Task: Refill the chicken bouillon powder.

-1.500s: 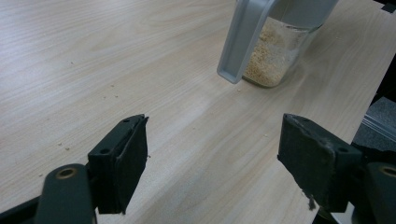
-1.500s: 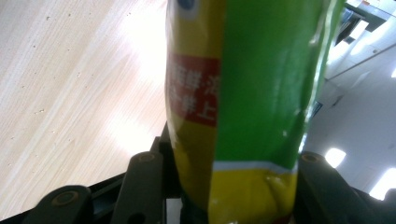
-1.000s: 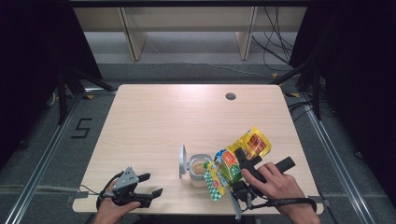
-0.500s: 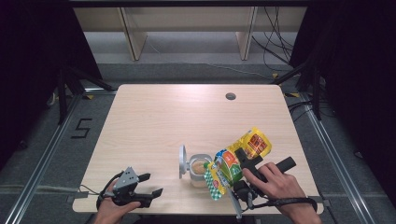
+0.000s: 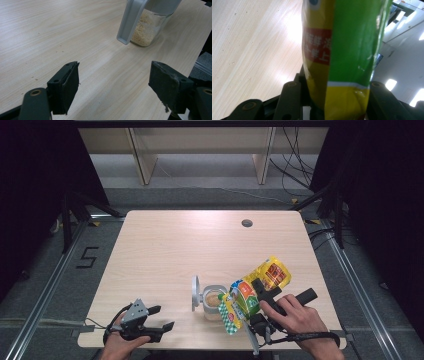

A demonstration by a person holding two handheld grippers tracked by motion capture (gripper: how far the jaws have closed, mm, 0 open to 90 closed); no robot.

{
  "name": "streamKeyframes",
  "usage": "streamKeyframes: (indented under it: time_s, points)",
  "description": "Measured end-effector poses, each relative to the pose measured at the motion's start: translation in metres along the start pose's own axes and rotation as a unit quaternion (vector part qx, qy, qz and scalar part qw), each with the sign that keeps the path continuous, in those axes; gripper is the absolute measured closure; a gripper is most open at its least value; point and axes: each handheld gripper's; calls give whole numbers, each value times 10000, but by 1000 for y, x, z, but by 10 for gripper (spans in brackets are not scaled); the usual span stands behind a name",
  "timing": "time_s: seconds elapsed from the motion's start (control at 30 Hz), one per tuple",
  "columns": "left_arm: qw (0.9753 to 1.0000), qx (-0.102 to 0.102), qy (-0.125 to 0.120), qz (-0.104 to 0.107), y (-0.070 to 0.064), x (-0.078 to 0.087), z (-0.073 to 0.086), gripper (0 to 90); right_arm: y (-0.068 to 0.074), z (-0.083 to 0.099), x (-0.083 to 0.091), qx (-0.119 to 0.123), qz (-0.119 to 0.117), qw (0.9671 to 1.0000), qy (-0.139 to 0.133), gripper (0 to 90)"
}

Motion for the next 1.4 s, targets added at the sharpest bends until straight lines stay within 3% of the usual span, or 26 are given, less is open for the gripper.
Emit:
streamKeyframes:
  time_s: [0.27, 0.3, 0.33, 0.6, 0.67, 0.73, 1.0, 1.07, 1.1, 1.23, 1.3, 1.4]
  points:
    - [9999, 116, -17, 1, -1, 0, 0, 235, 0, -1, 0, 31, 15, 10000, 3, 639]
    - [10000, 69, 4, -11, -1, 0, 0, 235, 2, -1, 1, -132, -59, 9999, 71, 639]
    - [10000, -18, 35, -11, 0, 1, 0, 235, 0, -1, 1, 35, 10, 10000, -1, 639]
    - [10000, -37, 35, -19, 1, 0, 0, 235, -1, -5, 2, 23, 47, 10000, -29, 639]
    - [10000, -26, 30, -17, 1, 0, 0, 235, -3, -6, 2, 122, 122, 9998, -83, 639]
    - [10000, -43, 38, -21, 1, 1, 0, 235, -2, -6, 2, 24, 96, 9999, -61, 639]
    - [10000, -26, 37, -8, 1, 0, 0, 235, -2, -1, -6, -2, 124, 9999, 59, 640]
    - [10000, -32, 37, -7, 1, 0, 0, 235, 1, 0, -6, -159, 73, 9998, 109, 640]
    - [10000, -29, 42, -19, 1, 0, 0, 235, -1, 0, -7, -22, 96, 9999, 54, 640]
    - [10000, -29, 29, -10, 1, 1, 0, 236, 1, 1, -6, -103, 51, 9999, 105, 640]
    - [9999, 123, -1, 19, -1, 0, 1, 235, 1, 2, -4, -111, 32, 9999, 118, 640]
    - [10000, -20, -6, -1, 1, 1, 0, 235, 1, 3, -3, -28, 63, 9999, 103, 640]
Point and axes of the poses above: each handheld gripper's, and its own axes: x roughly backward along the jaws, z roughly out of its underside, y roughly to its left, and after that the axes turned 15 degrees about y, right-handed
